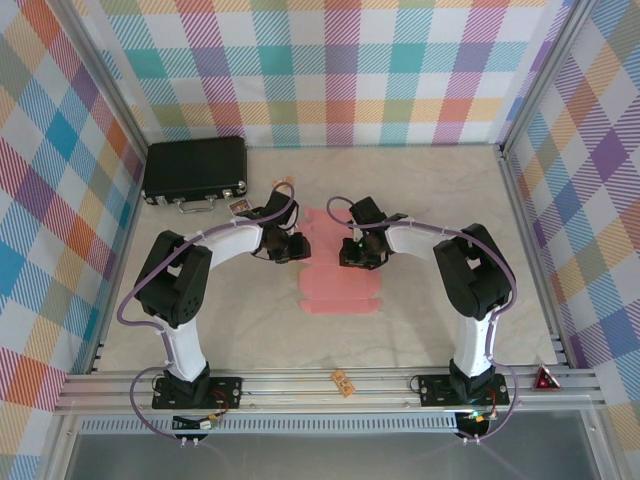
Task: Fold the paper box
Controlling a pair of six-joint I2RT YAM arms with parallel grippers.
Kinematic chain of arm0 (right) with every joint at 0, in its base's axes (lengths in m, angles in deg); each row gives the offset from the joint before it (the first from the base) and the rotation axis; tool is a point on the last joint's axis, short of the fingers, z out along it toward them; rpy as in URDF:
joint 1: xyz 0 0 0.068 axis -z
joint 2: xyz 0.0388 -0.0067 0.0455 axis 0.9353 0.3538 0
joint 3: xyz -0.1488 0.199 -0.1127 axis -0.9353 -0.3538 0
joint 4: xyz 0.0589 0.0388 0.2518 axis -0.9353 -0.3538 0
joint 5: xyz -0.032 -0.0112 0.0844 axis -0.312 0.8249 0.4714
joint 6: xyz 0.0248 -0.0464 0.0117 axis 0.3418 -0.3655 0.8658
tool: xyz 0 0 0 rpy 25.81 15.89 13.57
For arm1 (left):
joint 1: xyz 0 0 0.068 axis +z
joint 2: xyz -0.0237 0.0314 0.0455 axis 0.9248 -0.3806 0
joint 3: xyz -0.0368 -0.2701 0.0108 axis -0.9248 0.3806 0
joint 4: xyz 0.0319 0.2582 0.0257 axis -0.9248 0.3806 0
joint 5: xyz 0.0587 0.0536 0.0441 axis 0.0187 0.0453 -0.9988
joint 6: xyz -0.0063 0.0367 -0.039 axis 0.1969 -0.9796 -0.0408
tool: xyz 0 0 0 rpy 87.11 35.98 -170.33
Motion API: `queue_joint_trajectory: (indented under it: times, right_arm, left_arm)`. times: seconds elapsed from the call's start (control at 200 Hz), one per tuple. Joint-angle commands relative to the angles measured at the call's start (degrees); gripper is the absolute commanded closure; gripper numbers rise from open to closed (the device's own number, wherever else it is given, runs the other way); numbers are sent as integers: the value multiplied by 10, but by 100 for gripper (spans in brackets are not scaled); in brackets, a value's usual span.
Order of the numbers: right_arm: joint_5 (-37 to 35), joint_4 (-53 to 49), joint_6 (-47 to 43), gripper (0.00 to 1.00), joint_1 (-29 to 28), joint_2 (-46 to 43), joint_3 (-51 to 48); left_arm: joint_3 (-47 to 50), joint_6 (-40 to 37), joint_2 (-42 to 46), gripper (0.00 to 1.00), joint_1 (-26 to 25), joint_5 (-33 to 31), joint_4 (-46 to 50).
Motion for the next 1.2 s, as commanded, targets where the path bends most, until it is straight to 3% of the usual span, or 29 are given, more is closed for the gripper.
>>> queue_joint_trajectory:
  times: [0.0,0.735,1.12,1.195]
  right_arm:
    - [-4,-8,7,78,-8,24,-9]
    - [-1,-7,9,78,-9,26,-8]
    - [-23,4,29,77,-7,-50,-19]
    - [-35,0,29,76,-5,-71,-20]
  left_arm:
    - [-28,-18,4,68,-16,-12,24]
    - [-73,-15,-59,67,-57,15,10]
    - [-91,-34,8,67,-59,-85,69]
    - [-97,-42,22,71,-63,-96,78]
